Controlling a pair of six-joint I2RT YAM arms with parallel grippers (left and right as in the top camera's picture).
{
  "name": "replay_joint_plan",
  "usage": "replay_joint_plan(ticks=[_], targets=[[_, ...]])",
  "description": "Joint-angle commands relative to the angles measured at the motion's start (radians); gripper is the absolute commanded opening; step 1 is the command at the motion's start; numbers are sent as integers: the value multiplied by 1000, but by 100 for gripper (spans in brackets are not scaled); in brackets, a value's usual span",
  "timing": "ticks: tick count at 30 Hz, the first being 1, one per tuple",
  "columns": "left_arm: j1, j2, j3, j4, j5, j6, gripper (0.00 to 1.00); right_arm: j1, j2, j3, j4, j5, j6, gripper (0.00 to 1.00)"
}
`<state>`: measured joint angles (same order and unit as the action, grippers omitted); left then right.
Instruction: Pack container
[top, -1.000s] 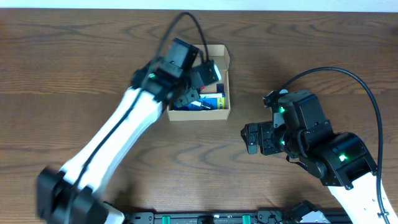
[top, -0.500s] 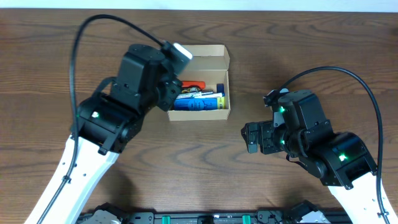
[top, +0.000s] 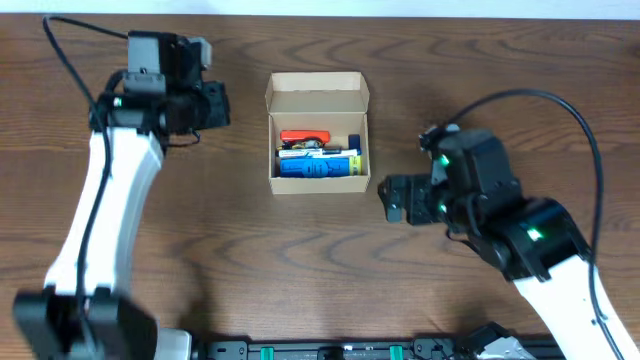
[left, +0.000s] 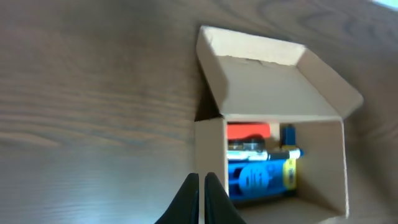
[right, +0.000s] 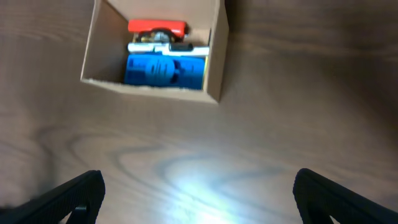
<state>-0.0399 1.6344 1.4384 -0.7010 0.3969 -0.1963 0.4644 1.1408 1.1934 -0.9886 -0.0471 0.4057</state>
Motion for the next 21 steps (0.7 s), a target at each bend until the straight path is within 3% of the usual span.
replay_joint_plan(ticks=[1, 4, 6, 12, 21], targets=[[44, 109, -2, 56, 204, -109, 6, -4, 82, -5, 76, 22, 27, 80], [62, 215, -2, 170, 299, -169, 6, -31, 179, -5, 193, 34, 50, 23], [64, 272, -2, 246, 331, -218, 6, -70, 251, -5, 266, 36, 93, 2], [65, 448, 44, 419, 391, -335, 6, -233, 486, -5, 515, -150, 148, 1], [58, 696, 282, 343, 507, -367, 6, -334, 849, -4, 951, -469, 368, 1]])
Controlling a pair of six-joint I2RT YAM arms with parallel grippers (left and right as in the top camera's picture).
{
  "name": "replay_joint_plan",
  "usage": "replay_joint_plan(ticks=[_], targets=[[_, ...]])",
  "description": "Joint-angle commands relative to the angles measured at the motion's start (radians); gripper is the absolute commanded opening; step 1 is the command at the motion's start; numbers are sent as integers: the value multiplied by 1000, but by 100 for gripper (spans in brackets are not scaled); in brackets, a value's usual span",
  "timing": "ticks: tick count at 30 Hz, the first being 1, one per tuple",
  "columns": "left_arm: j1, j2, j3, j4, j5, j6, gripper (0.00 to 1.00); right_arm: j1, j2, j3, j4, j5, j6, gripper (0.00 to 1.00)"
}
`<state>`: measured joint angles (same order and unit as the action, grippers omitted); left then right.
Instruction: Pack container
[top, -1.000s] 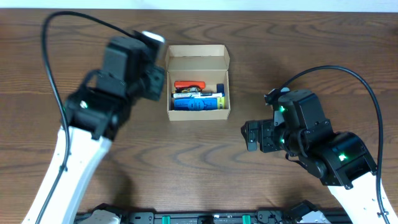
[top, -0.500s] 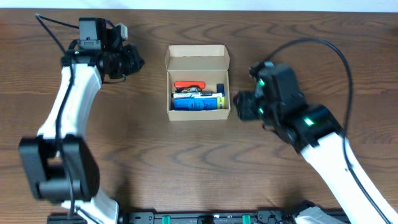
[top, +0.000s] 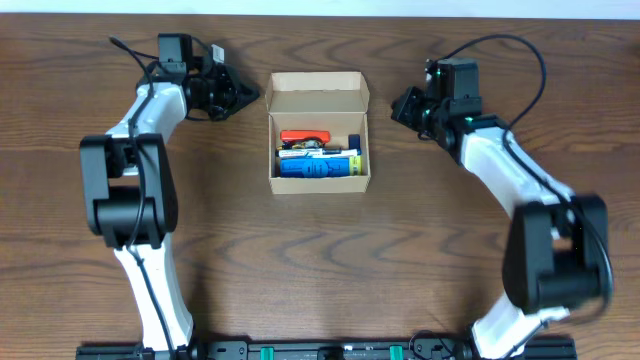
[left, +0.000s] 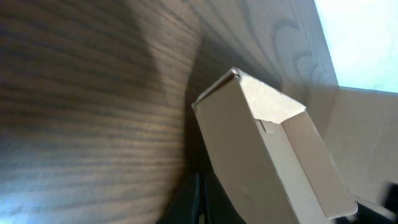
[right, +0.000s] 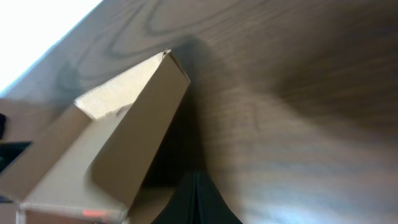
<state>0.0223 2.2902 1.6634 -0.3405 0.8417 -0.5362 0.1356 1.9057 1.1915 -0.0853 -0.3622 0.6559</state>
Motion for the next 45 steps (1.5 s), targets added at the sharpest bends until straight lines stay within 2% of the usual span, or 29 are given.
replay_joint_plan(ticks=[1, 6, 11, 17, 24, 32, 45], targets=[[-7, 53, 64, -17, 76, -27, 6, -5, 117, -2, 93, -183, 141, 2], [-24, 61, 69, -13, 72, -26, 6, 6, 229, 5, 232, -215, 266, 2], [-42, 61, 68, -13, 76, -26, 6, 19, 274, 6, 336, -241, 321, 2], [-45, 61, 69, -7, 97, -25, 6, 38, 277, 6, 432, -258, 344, 2], [-35, 54, 69, 11, 163, -16, 5, 34, 277, 6, 469, -304, 353, 1], [-12, 15, 69, 64, 241, -6, 6, 10, 277, 6, 706, -463, 349, 1], [-10, -148, 69, -7, 250, 209, 6, -10, 277, 6, 838, -608, 315, 2]])
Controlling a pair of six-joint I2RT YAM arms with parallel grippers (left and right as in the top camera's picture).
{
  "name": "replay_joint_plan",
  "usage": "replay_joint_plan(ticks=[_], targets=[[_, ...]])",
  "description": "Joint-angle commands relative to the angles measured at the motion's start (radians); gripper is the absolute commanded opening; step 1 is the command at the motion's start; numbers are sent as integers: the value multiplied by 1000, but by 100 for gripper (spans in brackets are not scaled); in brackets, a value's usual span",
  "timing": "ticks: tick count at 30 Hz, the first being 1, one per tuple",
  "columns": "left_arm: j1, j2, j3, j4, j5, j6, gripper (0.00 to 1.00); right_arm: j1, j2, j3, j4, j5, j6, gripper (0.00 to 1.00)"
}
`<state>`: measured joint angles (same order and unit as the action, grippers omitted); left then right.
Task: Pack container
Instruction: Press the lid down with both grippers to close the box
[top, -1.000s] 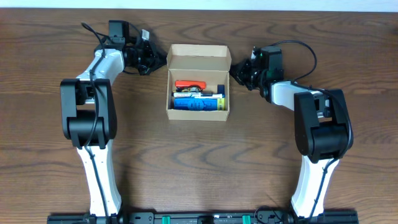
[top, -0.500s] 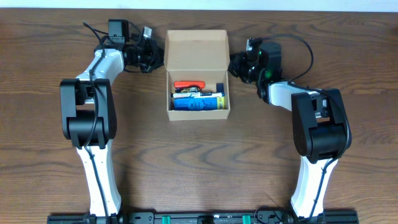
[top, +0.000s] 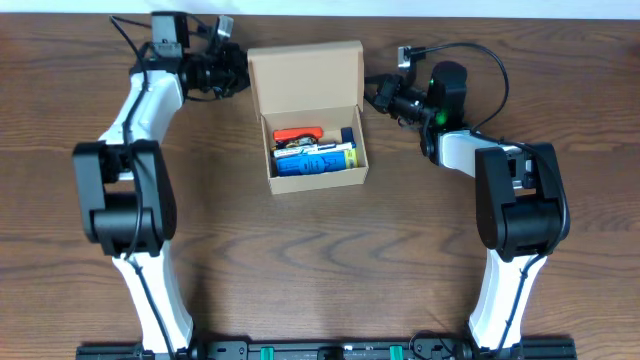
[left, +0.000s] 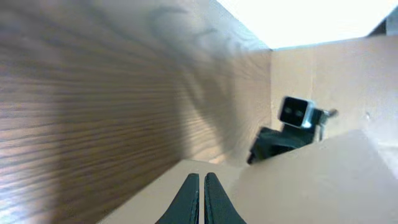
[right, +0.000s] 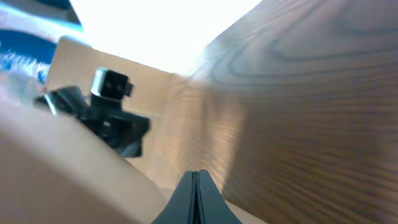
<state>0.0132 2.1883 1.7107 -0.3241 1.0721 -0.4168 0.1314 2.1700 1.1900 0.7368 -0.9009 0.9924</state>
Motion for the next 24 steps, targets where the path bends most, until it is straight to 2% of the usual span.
replay_joint_plan(ticks=[1, 6, 11, 16, 19, 22, 24], targets=[[0, -54, 21, -44, 19, 113, 5, -6, 11, 8, 22, -84, -21, 2], [0, -93, 21, -185, 4, 243, 6, -7, -16, 8, 22, -161, -59, 1], [-6, -153, 21, -389, -109, 401, 5, -6, -88, 8, -55, -192, -111, 1], [-35, -237, 21, -567, -238, 531, 6, 2, -223, 8, -430, -137, -341, 2], [-59, -283, 21, -654, -320, 576, 6, 29, -335, 8, -743, 10, -523, 2], [-95, -314, 19, -757, -386, 623, 6, 70, -449, 8, -998, 191, -644, 2], [-114, -314, 14, -789, -421, 630, 6, 95, -495, 8, -1100, 281, -677, 1]])
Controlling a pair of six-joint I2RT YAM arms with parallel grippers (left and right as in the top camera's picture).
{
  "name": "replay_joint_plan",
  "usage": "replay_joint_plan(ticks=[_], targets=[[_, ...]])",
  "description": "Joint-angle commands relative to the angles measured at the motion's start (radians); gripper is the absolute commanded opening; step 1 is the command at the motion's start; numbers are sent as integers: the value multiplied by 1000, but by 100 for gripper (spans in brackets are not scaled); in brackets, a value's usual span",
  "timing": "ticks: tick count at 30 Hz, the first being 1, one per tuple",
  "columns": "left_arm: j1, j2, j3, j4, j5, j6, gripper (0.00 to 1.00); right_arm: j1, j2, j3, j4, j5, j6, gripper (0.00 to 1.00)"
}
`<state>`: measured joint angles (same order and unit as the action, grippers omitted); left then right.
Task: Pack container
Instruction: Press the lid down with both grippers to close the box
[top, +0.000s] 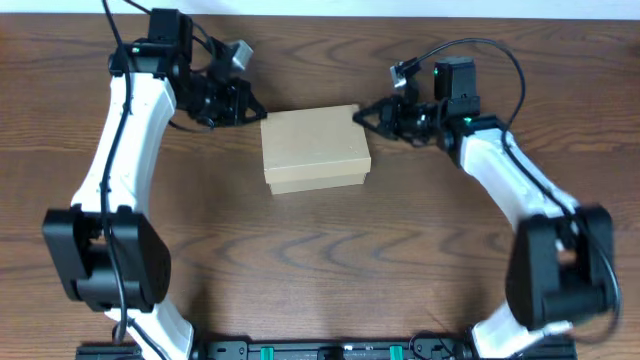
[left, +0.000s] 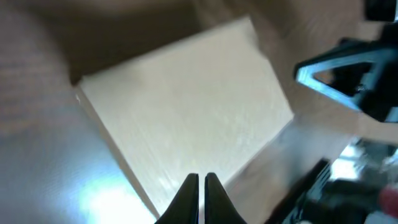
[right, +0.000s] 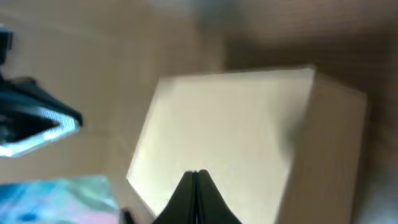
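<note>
The cardboard box (top: 315, 148) lies in the middle of the table with its lid folded down flat; its contents are hidden. My left gripper (top: 257, 113) is shut on nothing, its tip at the lid's far left corner. In the left wrist view the shut fingers (left: 191, 190) hang over the lid (left: 186, 106). My right gripper (top: 360, 114) is shut and empty too, at the lid's far right corner. The right wrist view has its tip (right: 198, 180) above the lid (right: 236, 118).
Brown wooden table (top: 320, 250) all around the box. The table's far edge (top: 320, 14) runs just behind both arms. Each wrist view catches the other gripper's dark tip across the lid.
The lid stood upright over the open box, with both shut grippers behind it. Now it lies down on the box and hides the contents. Both tips sit lower and nearer, at the lid's far corners.
First the box lay open with its lid folded back, the left gripper shut to its left and the right gripper open at its right front. Then both were shut at the lid's far corners. Then the lid stood raised; now it is down.
</note>
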<state>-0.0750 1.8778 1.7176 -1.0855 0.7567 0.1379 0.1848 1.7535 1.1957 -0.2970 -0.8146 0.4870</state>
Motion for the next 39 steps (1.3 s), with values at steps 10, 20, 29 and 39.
replay_joint_plan(ticks=[10, 20, 29, 39], targets=[[-83, -2, -167, 47, -103, 49, 6, 125, -75, -16, -216, 370, -212, 2], [-83, -2, -292, 146, -105, 3, 6, 127, -2, -22, -228, 378, -211, 2], [-81, -3, -320, 150, -114, -19, 6, 129, 4, -21, -240, 365, -196, 1], [-74, -201, -320, 140, -261, -67, 6, 126, -163, -22, -365, 634, -97, 2]])
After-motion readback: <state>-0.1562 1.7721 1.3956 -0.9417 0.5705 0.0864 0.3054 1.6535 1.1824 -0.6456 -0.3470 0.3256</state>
